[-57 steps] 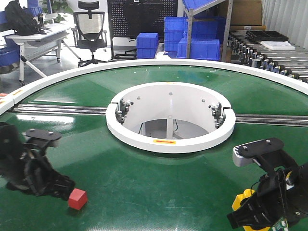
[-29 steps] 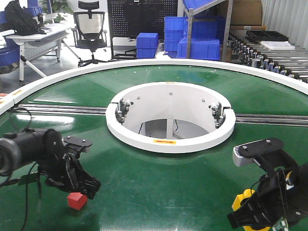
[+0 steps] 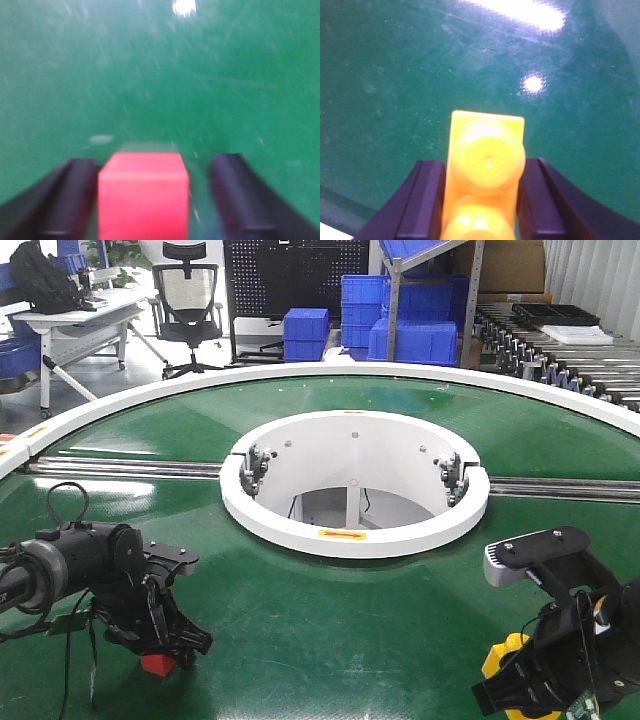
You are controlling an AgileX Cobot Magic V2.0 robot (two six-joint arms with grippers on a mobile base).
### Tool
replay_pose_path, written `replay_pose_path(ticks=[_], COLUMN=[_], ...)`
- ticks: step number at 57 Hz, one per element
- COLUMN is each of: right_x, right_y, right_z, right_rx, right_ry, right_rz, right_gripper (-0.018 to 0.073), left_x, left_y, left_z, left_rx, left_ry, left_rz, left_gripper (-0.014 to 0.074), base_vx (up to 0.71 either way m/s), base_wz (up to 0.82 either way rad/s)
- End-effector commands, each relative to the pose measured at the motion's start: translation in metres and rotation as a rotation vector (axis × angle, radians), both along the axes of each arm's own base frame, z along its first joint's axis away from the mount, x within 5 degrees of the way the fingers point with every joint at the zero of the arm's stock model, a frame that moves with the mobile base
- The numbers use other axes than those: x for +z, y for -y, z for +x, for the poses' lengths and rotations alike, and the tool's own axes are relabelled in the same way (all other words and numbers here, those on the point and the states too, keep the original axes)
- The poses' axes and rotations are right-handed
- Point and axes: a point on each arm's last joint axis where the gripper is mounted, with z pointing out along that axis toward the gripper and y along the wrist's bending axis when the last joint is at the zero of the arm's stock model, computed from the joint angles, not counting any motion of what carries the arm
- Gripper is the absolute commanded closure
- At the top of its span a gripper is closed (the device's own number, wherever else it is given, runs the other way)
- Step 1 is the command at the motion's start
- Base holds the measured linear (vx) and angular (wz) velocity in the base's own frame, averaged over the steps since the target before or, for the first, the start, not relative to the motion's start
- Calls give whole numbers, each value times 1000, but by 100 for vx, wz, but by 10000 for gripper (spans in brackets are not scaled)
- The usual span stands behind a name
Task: Pick red and yellow blocks into blue bin
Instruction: 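Lower the left gripper onto the red cube and close on it, then lift the red cube with the left gripper toward the robot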
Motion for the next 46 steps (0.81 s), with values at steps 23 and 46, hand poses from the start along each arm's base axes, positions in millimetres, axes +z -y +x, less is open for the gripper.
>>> replay_pose_path(ticks=[23, 46], right_x=[18, 18], right_y=[1, 1], right_z=[0, 0], right_rx=[8, 8], right_ry=[96, 96], right_rz=[16, 16], right_gripper=[315, 315], left_x=[142, 204], left_y=[-3, -14], left_z=[-41, -153], left_rx=[34, -31], left_ry=[305, 553], left_rz=[-127, -240], left_gripper=[261, 261], base_vx=[0, 0], base_wz=[0, 0])
